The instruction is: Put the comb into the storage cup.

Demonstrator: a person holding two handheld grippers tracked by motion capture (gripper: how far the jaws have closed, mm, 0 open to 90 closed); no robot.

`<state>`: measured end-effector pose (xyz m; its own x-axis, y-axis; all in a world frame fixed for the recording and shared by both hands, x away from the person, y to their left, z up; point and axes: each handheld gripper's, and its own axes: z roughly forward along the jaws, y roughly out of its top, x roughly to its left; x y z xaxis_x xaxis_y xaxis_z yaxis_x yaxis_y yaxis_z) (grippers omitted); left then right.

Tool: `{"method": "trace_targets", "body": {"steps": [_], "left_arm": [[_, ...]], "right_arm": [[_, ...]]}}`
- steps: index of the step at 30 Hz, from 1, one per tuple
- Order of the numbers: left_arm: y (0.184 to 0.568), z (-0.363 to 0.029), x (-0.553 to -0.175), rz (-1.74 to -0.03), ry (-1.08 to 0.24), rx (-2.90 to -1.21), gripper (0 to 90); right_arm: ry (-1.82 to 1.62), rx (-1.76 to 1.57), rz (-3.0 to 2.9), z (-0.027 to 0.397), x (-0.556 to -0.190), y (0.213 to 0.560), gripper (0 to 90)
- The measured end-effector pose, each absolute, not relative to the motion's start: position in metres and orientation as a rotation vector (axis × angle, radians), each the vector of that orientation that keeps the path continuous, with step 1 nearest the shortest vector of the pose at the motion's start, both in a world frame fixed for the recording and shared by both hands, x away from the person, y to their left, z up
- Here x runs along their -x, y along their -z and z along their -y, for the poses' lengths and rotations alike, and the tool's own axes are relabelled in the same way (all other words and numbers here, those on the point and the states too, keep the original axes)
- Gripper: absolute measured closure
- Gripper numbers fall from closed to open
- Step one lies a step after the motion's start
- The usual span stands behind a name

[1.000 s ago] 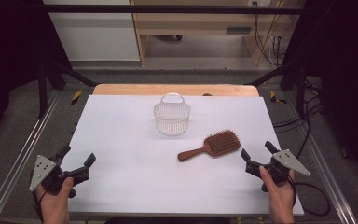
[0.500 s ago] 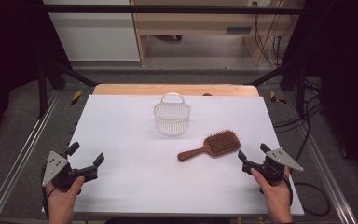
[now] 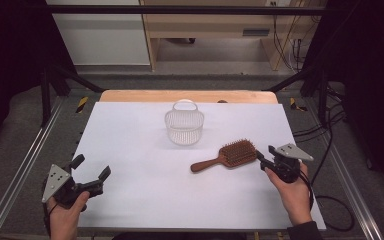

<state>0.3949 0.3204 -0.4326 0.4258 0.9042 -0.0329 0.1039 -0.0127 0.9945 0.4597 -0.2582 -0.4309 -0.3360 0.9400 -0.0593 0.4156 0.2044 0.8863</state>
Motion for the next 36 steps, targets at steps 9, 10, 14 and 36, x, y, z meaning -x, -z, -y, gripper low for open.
{"method": "trace_targets", "body": {"steps": [9,10,14,36], "left_arm": [[0.432,-0.321,-0.393,-0.959,-0.819,-1.446,1.2],[0.432,-0.32,-0.393,-0.955,-0.818,-1.447,1.2],[0.432,-0.319,-0.393,-0.955,-0.816,-1.45,1.3],[0.433,-0.318,-0.392,-0.962,-0.809,-1.455,1.9]], "right_arm": [[-1.035,-1.242,-1.895,0.26,-0.488,0.427,83.8],[-1.051,-1.268,-1.887,0.262,-0.495,0.428,88.7],[-1.058,-1.297,-1.879,0.264,-0.507,0.43,90.0],[-1.015,-1.38,-1.931,0.265,-0.549,0.465,90.0]]}}
